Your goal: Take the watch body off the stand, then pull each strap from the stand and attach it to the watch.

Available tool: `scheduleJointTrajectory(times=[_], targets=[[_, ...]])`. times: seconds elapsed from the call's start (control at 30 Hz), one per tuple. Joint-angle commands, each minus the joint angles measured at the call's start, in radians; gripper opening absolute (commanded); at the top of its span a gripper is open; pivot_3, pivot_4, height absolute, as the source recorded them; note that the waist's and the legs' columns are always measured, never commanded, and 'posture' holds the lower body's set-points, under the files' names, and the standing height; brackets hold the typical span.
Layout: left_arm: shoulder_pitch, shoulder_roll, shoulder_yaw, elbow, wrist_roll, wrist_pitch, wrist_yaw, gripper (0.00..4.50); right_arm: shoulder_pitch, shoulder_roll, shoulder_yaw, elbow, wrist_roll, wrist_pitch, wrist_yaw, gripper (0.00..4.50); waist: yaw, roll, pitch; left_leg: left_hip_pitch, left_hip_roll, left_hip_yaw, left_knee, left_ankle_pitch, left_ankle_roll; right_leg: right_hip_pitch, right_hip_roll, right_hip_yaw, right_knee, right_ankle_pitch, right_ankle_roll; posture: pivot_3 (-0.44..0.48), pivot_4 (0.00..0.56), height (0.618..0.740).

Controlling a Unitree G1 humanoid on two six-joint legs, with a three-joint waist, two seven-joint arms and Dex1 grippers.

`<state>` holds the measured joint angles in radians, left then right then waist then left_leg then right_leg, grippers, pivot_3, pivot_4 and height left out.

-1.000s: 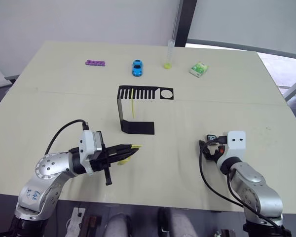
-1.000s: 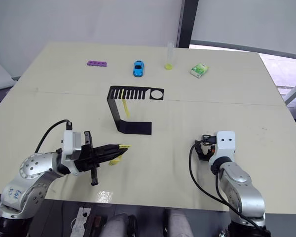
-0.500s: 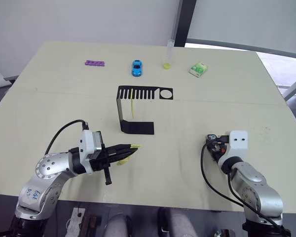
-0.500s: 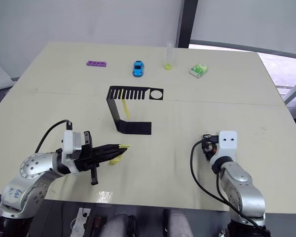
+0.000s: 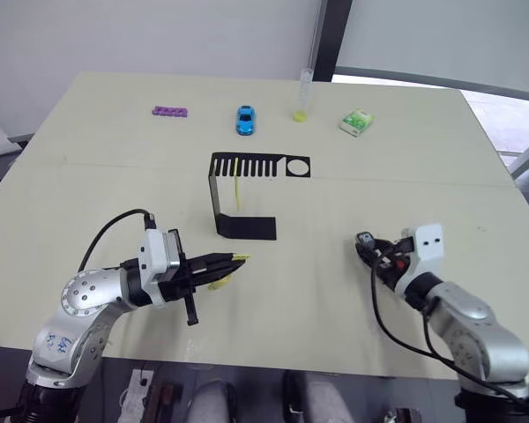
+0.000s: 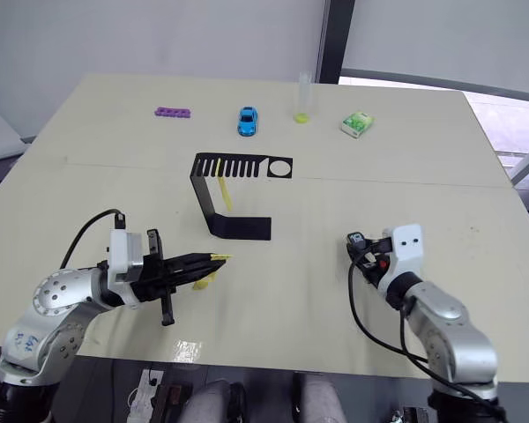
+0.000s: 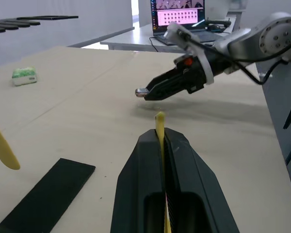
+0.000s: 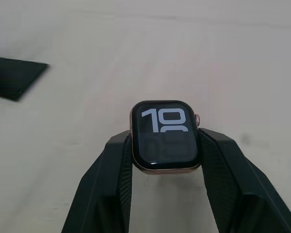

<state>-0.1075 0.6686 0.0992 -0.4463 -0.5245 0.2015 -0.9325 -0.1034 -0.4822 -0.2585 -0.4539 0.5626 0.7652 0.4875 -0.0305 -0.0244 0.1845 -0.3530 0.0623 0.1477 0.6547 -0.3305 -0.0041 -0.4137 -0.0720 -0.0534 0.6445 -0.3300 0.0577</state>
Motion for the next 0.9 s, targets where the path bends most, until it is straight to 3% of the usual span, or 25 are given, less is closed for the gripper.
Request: scheduleJointTrajectory(times=[0.03,0.2,0.47,0.9], targets=[[-0.008,0.055,0.031,0.027,0.088,-0.128,-0.058,0.0,-0.029,-0.072,-0.027,-0.055,0.212,0.135,0.138,1.52,0.0,0.0,0.0,0.0,0.0,0.0,0.0,0.0,0.0,0.0,0.0,0.0,0.0,0.0,0.0,0.0,0.15,0.74],[-0.004,0.084,0.049,0.037,0.13,-0.219,-0.075,0.0,-0.134,-0.129,0.03,-0.054,0.449,0.347,0.17,1.52,-0.001,0.0,0.0,0.0,0.0,0.0,-0.001,0.0,0.001,0.0,0.0,0.0,-0.001,0.0,0.0,0.0,0.15,0.74],[0.027,0.131,0.06,-0.038,0.141,-0.207,-0.068,0.0,-0.223,-0.025,0.074,0.039,0.629,0.522,-0.008,1.52,0.002,0.0,0.0,-0.001,0.0,0.0,-0.001,0.0,0.001,-0.001,-0.001,-0.001,-0.001,0.0,0.0,0.0,0.15,0.74],[-0.104,0.192,-0.025,-0.078,0.043,0.018,-0.119,0.0,-0.293,0.044,0.116,0.146,0.824,0.638,-0.232,1.52,-0.001,0.0,0.0,-0.002,0.0,0.0,0.001,0.0,0.001,-0.001,-0.001,-0.001,0.0,0.0,0.0,0.0,0.15,0.74]])
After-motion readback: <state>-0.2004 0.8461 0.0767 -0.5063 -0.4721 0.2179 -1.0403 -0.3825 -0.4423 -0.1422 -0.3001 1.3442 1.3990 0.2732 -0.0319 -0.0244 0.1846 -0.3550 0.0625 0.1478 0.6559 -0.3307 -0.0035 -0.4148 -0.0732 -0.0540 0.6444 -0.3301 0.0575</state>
